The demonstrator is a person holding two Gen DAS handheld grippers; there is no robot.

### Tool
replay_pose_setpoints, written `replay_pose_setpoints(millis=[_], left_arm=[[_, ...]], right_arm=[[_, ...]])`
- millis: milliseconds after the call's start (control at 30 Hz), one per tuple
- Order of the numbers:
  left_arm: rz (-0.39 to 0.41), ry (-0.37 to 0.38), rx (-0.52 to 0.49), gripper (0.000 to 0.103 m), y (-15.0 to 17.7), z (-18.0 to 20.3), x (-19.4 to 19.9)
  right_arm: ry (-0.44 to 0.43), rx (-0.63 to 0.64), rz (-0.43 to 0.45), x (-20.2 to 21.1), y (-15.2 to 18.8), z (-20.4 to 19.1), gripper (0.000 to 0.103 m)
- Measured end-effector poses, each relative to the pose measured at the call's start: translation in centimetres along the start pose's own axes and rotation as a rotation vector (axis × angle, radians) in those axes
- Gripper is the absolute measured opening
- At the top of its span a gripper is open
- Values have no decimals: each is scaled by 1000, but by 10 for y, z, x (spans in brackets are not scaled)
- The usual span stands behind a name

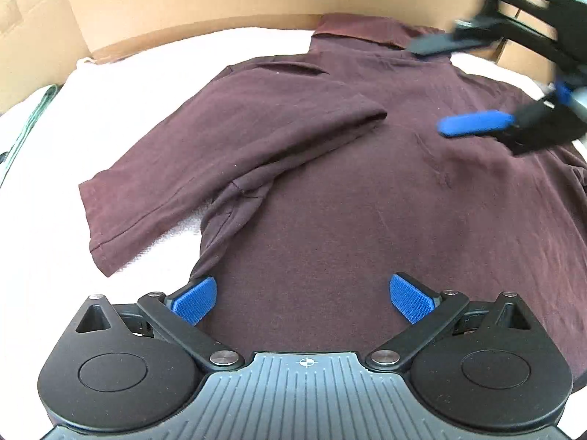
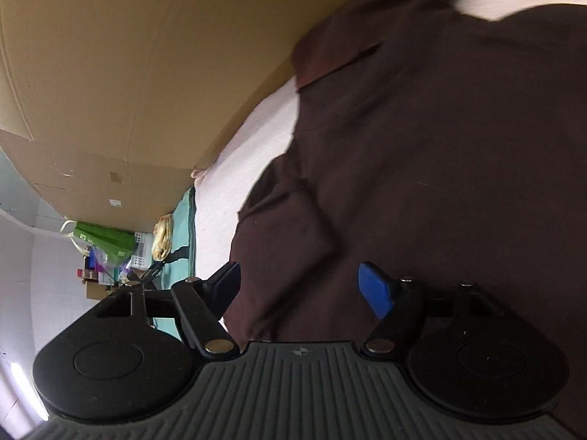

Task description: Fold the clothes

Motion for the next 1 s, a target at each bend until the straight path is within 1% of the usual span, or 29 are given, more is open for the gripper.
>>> replay_pose_setpoints(millis=[67, 133, 233, 333, 433, 467, 533, 567, 600, 667, 733, 800, 833, 867, 900, 933, 967, 1000], left_arm=[[0, -4, 3, 103, 0, 0, 0], [-2, -6, 6, 103, 0, 0, 0], [-3, 0, 12, 103, 0, 1, -1], [2, 14, 19, 103, -1, 1, -3], [11, 26, 27, 103, 0, -1, -2], [14, 31, 29, 103, 1, -1, -2], [20, 42, 37, 103, 2, -3, 0], [22, 49, 43, 103, 3, -4, 0], [24, 56, 50, 103, 3, -5, 0], [25, 66, 57, 103, 4, -6, 1], [26, 72, 60, 103, 4, -7, 1], [25, 71, 56, 103, 4, -6, 1], [25, 70, 53, 103, 4, -6, 0], [25, 69, 50, 103, 4, -5, 0], [25, 68, 47, 103, 4, -5, 0], [25, 68, 45, 103, 4, -5, 0], [26, 68, 43, 103, 4, -4, 0], [26, 67, 41, 103, 4, -4, 0]], right_arm=[[1, 71, 11, 10, 2, -14, 69], [2, 237, -40, -3, 14, -43, 68], [22, 569, -203, -44, 37, -91, 68], [66, 938, -374, -101, 77, -118, 68], [82, 1236, -540, -144, 109, -127, 63], [88, 1317, -597, -156, 119, -126, 60], [102, 1472, -716, -175, 141, -118, 58], [104, 1535, -768, -182, 151, -112, 55], [105, 1585, -814, -188, 159, -107, 55], [94, 1648, -897, -198, 171, -99, 53], [96, 1684, -950, -205, 179, -90, 50], [119, 1716, -990, -212, 184, -82, 38], [142, 1728, -993, -217, 183, -79, 37], [152, 1709, -982, -219, 181, -78, 36], [156, 1660, -961, -222, 177, -79, 23], [161, 1612, -941, -224, 172, -81, 13], [162, 1549, -908, -225, 166, -83, 5], [154, 1462, -857, -224, 155, -86, 5]])
Point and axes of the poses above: each gripper's, at about its wrist camera, not at the fingertips, and x roughly against the way its jaws point, z to its right, y to its underside, the point moved 8 cm from there along -x, roughly the way its jaws point, and after that the axes turned 14 degrees about -y, right-handed, at the moved point
